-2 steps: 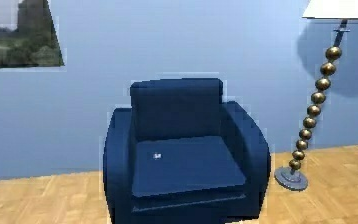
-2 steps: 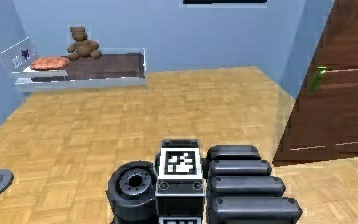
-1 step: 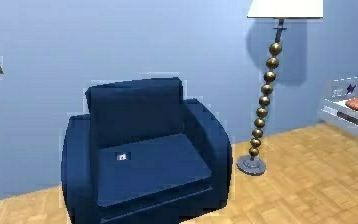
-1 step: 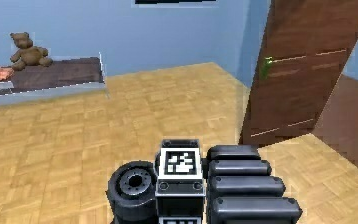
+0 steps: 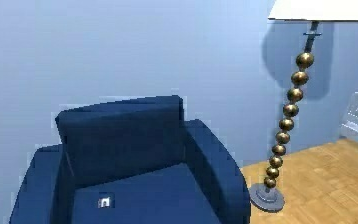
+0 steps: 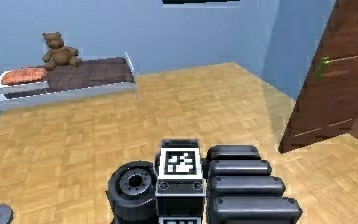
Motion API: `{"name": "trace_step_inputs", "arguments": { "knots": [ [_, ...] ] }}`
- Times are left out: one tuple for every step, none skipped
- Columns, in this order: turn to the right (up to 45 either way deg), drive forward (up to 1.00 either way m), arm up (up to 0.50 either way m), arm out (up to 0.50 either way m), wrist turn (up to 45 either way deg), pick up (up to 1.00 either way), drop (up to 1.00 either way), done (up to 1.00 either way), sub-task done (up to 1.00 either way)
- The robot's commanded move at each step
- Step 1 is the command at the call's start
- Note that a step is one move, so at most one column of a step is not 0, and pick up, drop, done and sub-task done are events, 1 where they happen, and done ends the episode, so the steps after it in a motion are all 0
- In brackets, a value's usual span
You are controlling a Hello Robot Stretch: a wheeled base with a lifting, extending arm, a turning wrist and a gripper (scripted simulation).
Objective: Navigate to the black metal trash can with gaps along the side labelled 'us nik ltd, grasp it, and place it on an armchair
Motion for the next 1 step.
{"name": "trace_step_inputs", "arguments": {
  "knots": [
    [-21.0,0.00,0.00,0.00,0.0,0.00,0.00,0.00,0.00]
  ]
}}
